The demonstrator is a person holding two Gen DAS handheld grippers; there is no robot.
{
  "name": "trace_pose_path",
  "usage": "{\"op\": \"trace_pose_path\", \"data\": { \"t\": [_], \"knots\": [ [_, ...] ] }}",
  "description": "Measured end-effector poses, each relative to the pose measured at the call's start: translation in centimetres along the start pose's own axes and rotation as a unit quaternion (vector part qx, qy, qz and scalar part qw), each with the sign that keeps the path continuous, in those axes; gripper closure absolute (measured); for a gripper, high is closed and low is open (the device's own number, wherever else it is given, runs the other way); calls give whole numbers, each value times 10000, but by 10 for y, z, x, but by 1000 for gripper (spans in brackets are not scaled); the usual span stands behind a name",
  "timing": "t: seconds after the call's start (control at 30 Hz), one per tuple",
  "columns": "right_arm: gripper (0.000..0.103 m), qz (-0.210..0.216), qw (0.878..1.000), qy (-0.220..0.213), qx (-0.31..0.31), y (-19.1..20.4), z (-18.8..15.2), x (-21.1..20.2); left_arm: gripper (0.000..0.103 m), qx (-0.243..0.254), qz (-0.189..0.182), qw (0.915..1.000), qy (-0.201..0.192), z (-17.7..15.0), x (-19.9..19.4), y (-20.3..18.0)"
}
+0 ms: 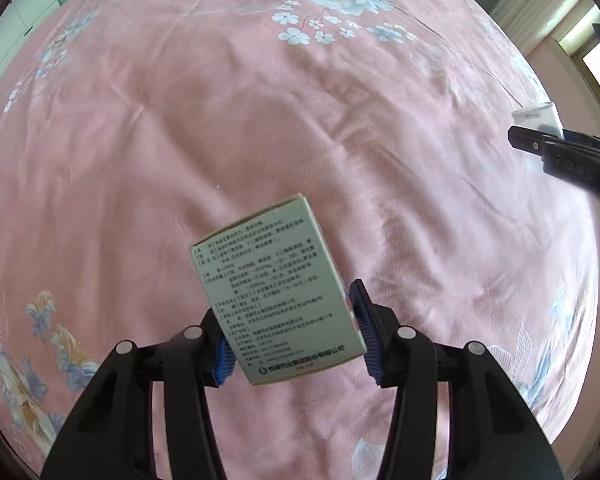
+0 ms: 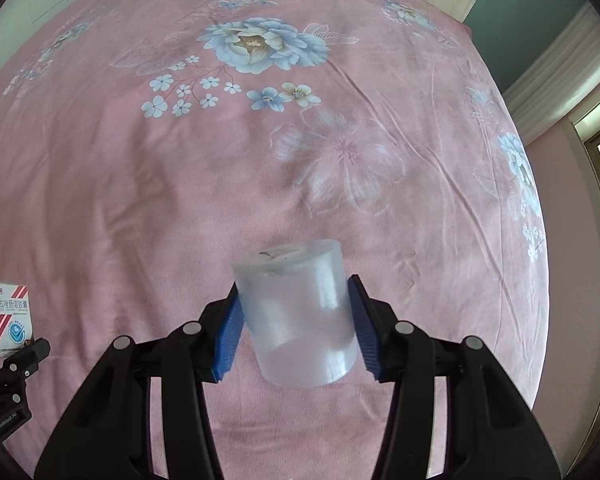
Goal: Collect trash
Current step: 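Carry the medicine box and plastic cup in both grippers over the bin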
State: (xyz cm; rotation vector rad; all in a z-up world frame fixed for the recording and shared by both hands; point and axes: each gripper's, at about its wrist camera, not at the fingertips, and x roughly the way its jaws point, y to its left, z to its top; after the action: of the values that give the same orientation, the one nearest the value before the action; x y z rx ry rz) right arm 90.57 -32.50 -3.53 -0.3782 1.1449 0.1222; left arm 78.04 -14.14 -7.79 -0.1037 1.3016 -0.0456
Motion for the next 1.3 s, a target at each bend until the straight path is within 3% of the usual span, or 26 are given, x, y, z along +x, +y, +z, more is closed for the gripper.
{"op": "trace_pose_path", "data": {
  "t": [0.17,0.3,0.47,0.63,0.8,1.0,1.13,1.3],
  "knots": [
    [52,101,9980,-625,34,10,-22,-89,51,714,151,9963,-445,-6,-66,17],
    [52,105,9931,-1169,49,22,-40,-148,51,1336,344,9864,-896,-18,-116,29],
    [52,262,9876,-1544,95,46,-69,-189,51,1746,387,9756,-1276,-38,-153,45],
    [52,182,9824,-1861,-44,77,-101,-208,51,2110,480,9645,-1515,-73,-165,57],
    [52,160,9814,-1910,-129,105,-135,-204,51,2288,535,9571,-1698,-119,-166,71],
    [52,189,9808,-1922,-262,139,-177,-213,51,2292,406,9563,-1770,-176,-171,84],
    [52,315,9822,-1844,-189,157,-208,-240,51,2335,300,9558,-1763,-214,-193,83],
    [52,257,9807,-1922,-244,178,-250,-305,51,2440,369,9495,-1936,-262,-244,78]
  ]
}}
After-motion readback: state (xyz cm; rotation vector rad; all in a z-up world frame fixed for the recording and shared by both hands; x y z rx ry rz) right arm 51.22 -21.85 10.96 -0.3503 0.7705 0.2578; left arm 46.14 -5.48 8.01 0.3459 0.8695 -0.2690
